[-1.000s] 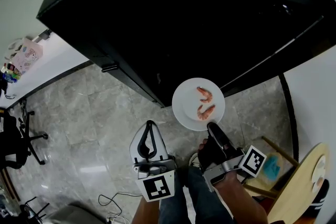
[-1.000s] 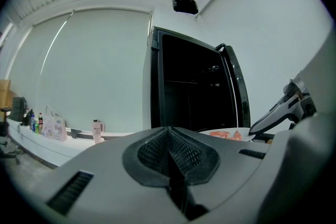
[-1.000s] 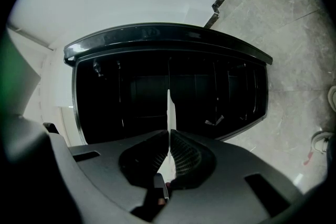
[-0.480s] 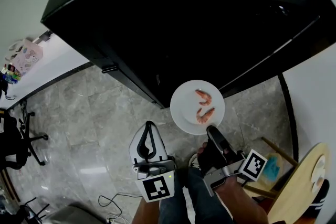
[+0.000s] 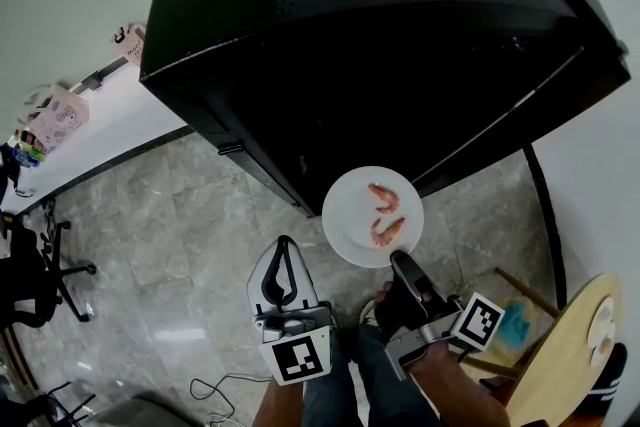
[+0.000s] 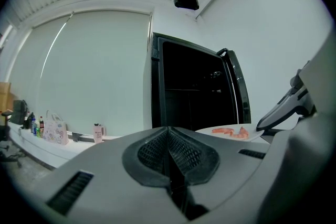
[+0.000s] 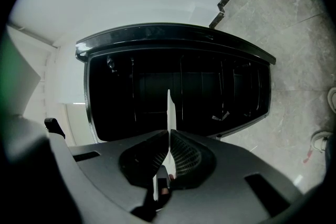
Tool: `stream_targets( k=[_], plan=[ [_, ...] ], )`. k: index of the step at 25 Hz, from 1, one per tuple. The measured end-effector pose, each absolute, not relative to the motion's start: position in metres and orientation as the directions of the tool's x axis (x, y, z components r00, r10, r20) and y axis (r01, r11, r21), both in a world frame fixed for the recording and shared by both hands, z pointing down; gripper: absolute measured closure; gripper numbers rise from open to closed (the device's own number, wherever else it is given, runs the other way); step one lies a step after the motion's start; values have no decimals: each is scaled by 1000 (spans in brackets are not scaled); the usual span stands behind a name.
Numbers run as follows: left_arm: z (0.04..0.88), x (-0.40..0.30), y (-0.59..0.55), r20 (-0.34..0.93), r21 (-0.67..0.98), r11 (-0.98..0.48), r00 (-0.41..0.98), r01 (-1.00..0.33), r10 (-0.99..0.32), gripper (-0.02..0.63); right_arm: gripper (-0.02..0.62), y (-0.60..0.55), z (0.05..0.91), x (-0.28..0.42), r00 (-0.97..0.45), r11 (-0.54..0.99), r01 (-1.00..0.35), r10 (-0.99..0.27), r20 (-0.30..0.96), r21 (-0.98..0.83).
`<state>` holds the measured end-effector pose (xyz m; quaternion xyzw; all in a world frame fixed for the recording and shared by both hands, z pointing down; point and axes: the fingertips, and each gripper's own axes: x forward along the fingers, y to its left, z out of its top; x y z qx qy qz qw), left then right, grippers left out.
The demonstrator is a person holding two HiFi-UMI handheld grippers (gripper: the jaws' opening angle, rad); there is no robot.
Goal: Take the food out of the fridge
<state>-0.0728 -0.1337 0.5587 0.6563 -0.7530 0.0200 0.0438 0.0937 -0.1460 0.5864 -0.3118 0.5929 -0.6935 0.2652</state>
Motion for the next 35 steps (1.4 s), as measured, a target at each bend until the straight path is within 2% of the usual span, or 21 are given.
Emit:
stream_targets(
  k=[31,35],
  plan=[
    [419,-85,-88,87,39,179,-175,-983,-981,592,566,-89,442,101,-715,-123,-33,-691,109,-992],
    [401,-73,-82,86,23,148,-145,-989,-986,592,566,-89,420,104,-714,-104,-22,-694,89,-994]
  ],
)
